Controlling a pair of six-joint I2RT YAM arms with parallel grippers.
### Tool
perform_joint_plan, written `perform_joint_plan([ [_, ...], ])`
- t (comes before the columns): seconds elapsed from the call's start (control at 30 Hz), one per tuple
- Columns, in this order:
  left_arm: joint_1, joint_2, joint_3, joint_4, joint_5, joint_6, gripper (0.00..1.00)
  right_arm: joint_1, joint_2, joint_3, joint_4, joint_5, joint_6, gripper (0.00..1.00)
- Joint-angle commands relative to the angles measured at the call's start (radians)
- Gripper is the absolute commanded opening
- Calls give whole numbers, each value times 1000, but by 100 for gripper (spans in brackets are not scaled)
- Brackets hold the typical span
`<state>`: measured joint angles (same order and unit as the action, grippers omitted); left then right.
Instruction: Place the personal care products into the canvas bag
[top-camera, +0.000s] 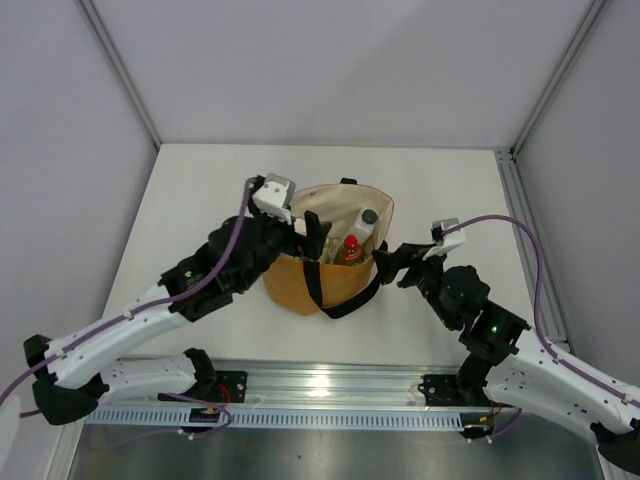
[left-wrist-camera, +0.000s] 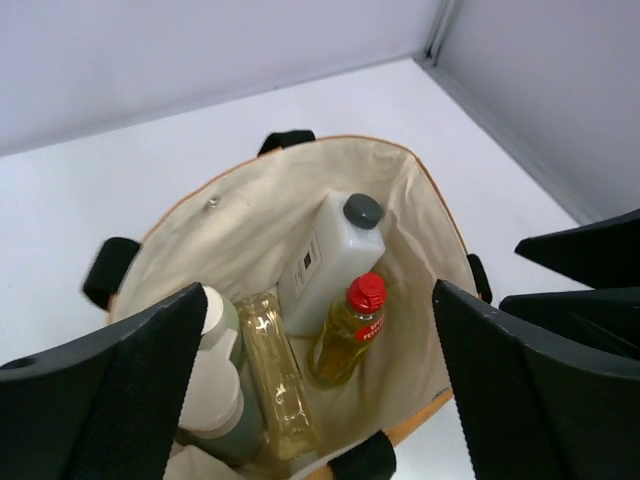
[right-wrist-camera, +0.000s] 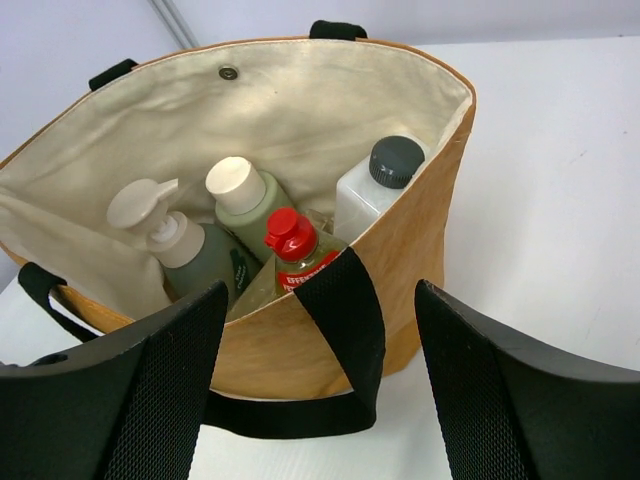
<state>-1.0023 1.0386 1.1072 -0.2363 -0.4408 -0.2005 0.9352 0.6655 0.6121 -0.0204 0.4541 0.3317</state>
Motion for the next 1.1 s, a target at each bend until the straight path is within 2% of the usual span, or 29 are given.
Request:
perform_joint_plan([
  [0.0,-13,-96,19,-41,-58,-10,99,5,-4,15,45,-14,-2,80],
  [0.17,-30,-228,-76,-112,-28,-28,99,5,-7,26,36,-49,-2,84],
  [0.2,-33,-248,-111,-119,-60,-42,99,7,-7,32,30,-46,7,91],
  [0.3,-35,-337,-200,-124,-126,-63,99,5,-13,35,25,-23,29,99],
  [0.4,-35,-452,-292,-83,-141,-73,99,5,-44,29,25,-12,46,99],
  [0.53,-35,-560,-351,11,-82,-66,99,5,-70,43,-25,46,66,99],
  [0.6,-36,-575,-357,22,-73,-80,99,5,-73,60,-32,44,102,99],
  [0.77,-36,-575,-382,-1,-81,-114,99,7,-92,57,10,-101,121,100],
  [1.07,-35,-627,-435,22,-98,-109,99,5,-83,66,8,-126,98,100],
])
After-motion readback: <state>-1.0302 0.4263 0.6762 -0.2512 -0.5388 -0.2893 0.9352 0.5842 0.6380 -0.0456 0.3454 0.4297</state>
